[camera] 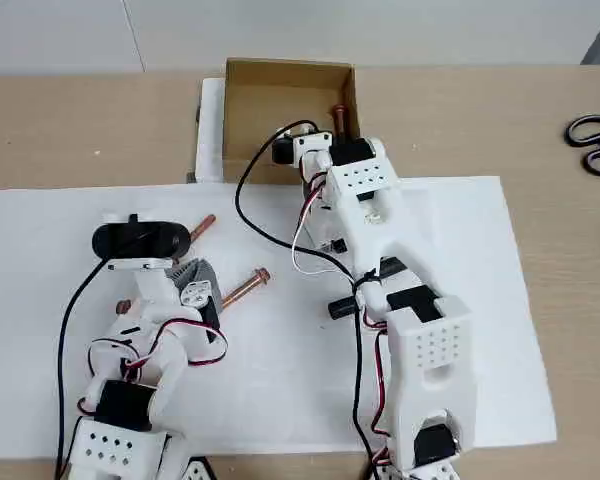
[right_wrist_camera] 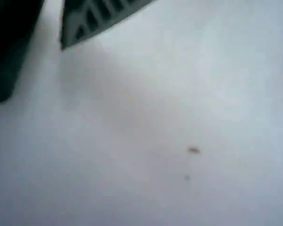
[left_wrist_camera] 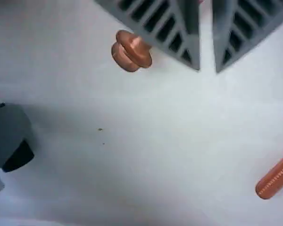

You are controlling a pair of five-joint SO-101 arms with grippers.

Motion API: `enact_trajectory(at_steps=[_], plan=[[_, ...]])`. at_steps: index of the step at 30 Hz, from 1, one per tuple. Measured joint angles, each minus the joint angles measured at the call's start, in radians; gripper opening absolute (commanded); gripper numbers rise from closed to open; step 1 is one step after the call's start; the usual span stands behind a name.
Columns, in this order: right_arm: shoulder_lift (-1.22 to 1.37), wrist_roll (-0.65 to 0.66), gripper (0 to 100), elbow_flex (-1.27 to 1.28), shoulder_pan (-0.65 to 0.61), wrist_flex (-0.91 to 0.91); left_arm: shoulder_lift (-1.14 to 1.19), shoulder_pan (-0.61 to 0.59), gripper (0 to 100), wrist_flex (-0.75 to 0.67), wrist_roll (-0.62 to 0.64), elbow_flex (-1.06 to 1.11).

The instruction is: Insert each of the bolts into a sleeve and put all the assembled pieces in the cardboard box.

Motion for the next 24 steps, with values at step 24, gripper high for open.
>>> enact_trajectory(at_steps=[24], plan=[[0.018, -0.006, 0.2, -0.031, 0.011, 0.028, 0.0, 0.0, 1, -0.002, 0.0, -0.049]])
